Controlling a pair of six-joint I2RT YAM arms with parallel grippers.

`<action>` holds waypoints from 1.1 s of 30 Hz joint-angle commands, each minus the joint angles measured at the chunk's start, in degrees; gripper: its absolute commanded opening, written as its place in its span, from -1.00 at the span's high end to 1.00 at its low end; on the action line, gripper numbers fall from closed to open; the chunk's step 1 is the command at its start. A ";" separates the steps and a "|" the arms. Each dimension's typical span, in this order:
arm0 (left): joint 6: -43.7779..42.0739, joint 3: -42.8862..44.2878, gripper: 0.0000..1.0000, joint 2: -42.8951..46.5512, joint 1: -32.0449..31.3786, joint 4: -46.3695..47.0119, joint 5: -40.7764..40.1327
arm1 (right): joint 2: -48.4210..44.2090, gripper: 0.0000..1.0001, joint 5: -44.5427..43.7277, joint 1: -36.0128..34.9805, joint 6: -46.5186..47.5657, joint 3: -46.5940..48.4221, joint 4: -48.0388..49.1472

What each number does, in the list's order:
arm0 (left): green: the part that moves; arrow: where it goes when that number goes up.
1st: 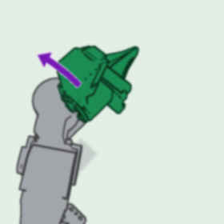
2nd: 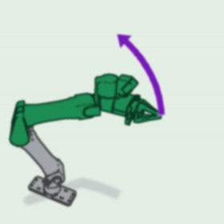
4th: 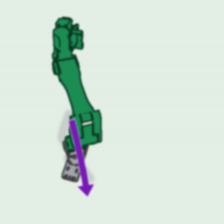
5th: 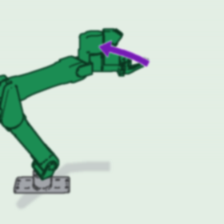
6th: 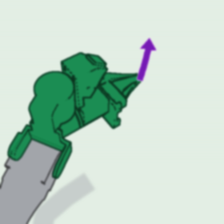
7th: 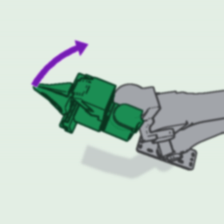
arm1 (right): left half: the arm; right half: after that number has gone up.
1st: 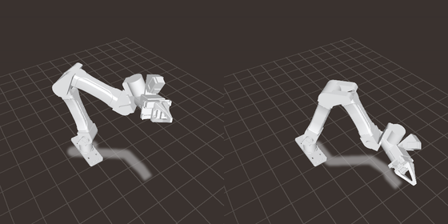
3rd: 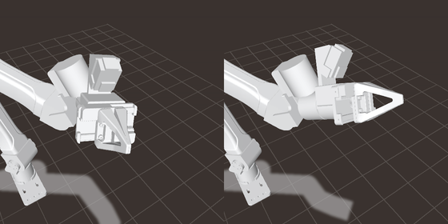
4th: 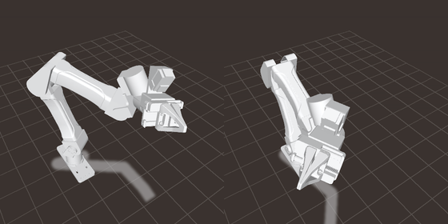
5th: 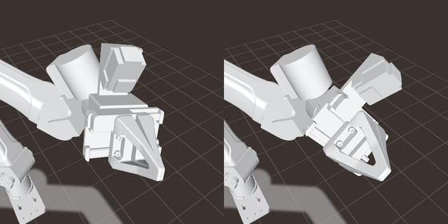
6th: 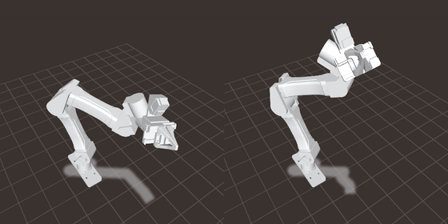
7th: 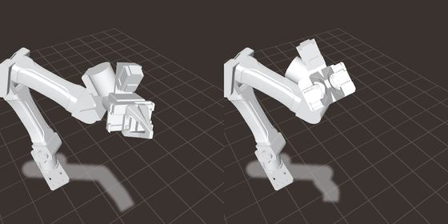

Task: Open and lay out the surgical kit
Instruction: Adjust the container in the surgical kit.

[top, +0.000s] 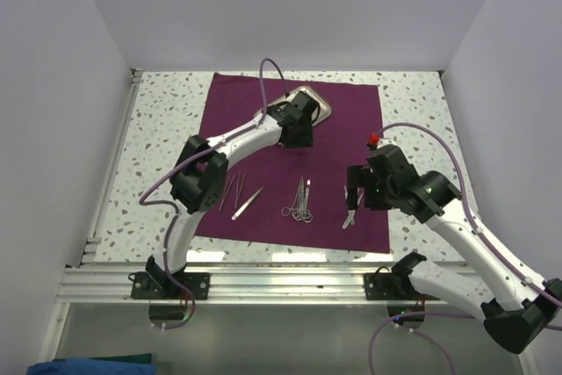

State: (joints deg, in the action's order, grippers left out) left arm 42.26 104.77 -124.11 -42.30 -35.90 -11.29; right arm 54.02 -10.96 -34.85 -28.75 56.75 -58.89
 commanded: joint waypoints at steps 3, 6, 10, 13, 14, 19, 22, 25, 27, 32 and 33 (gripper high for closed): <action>-3.58 6.85 0.03 -7.45 4.68 -0.57 3.03 | -2.34 -0.89 -1.43 0.13 -3.94 2.84 -3.60; -4.72 7.99 0.04 -9.39 6.44 -0.14 3.90 | -2.60 -0.90 -2.13 0.05 -4.99 2.66 -4.30; -5.96 8.26 0.04 -10.71 7.85 0.22 4.08 | -1.90 -0.90 -2.75 0.05 -5.87 2.49 -4.21; -6.66 7.99 0.05 -10.27 9.34 0.13 3.64 | -0.41 -0.90 -2.75 0.05 -6.14 2.66 -2.99; -7.01 7.64 0.05 -10.10 9.69 0.30 3.47 | 0.64 -0.90 -2.58 0.05 -6.23 2.66 -2.72; -9.30 7.29 0.04 -9.04 14.00 0.30 3.11 | 4.24 -0.90 -2.14 0.05 -6.05 3.28 0.17; -11.23 8.60 0.04 -9.30 16.46 0.04 3.03 | 6.62 -0.90 -2.22 0.05 -5.44 4.07 1.58; -13.95 12.36 0.03 -10.88 17.87 -1.71 2.59 | 9.08 -0.90 -2.22 0.05 -4.74 5.21 2.64; -15.45 14.92 0.03 -12.28 18.22 -3.03 2.76 | 10.22 -0.90 -2.31 0.13 -4.30 6.00 2.99; -16.68 15.99 0.03 -9.49 18.22 -3.83 3.90 | 12.34 -0.90 -2.22 0.13 -3.07 7.84 4.40; -16.68 15.56 0.02 -7.04 18.22 -3.83 3.91 | 12.16 -0.90 -2.22 0.05 -2.63 8.20 4.75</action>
State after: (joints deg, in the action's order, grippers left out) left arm 28.14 118.98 -135.76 -23.40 -38.48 -8.08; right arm 66.39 -12.51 -34.85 -32.93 61.67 -56.84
